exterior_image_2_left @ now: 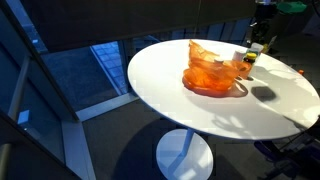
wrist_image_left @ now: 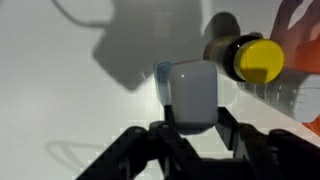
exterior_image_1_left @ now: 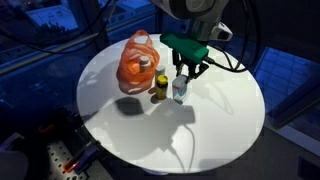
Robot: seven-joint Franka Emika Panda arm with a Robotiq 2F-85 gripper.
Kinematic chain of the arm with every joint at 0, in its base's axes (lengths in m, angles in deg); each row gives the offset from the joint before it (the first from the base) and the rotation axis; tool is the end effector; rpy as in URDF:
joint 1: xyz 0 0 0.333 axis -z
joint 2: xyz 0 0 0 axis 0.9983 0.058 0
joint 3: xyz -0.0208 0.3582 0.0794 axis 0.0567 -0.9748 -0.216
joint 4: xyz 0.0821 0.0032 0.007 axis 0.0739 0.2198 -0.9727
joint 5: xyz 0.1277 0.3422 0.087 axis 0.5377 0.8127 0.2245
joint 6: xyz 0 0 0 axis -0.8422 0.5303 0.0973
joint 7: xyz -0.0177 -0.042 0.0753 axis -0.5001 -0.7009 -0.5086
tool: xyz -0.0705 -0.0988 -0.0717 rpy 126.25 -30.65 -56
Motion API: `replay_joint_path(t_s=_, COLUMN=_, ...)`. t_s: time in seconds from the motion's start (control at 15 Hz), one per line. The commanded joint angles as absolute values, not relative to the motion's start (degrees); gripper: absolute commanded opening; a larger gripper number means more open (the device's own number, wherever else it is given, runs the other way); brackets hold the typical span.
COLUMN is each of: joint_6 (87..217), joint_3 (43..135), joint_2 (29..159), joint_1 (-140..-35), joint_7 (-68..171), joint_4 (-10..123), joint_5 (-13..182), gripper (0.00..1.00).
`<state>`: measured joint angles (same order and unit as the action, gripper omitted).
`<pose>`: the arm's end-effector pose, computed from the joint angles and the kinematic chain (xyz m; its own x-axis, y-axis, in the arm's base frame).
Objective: Remove the round cornered square bottle from the plastic bag and place it on the table
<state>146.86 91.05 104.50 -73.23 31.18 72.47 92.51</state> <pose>0.5959 -0.2012 0.2723 0.9897 -0.1050 -0.0968 -0.1093 -0.9932 -0.0402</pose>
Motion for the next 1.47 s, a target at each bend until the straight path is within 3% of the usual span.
replay_joint_path(t_s=0.0, joint_6=146.14, joint_3=89.32, joint_2=105.35, joint_1=-71.1, joint_7=28.35, joint_4=71.61, joint_5=95.3, gripper=0.21)
replay_joint_path(t_s=1.27, joint_6=150.25, joint_3=86.99, joint_2=108.32, joint_1=-69.0, joint_7=23.59, joint_4=71.96, joint_5=98.61, gripper=0.21)
replay_joint_path(t_s=1.33, joint_6=150.0, joint_3=86.94, joint_2=108.11, joint_1=-68.96, joint_7=23.62, joint_4=71.93, joint_5=98.68, gripper=0.63)
replay_joint_path(t_s=1.4, joint_6=149.84, joint_3=86.88, joint_2=107.94, joint_1=-68.92, joint_7=23.55, joint_4=71.94, joint_5=98.72, gripper=0.73)
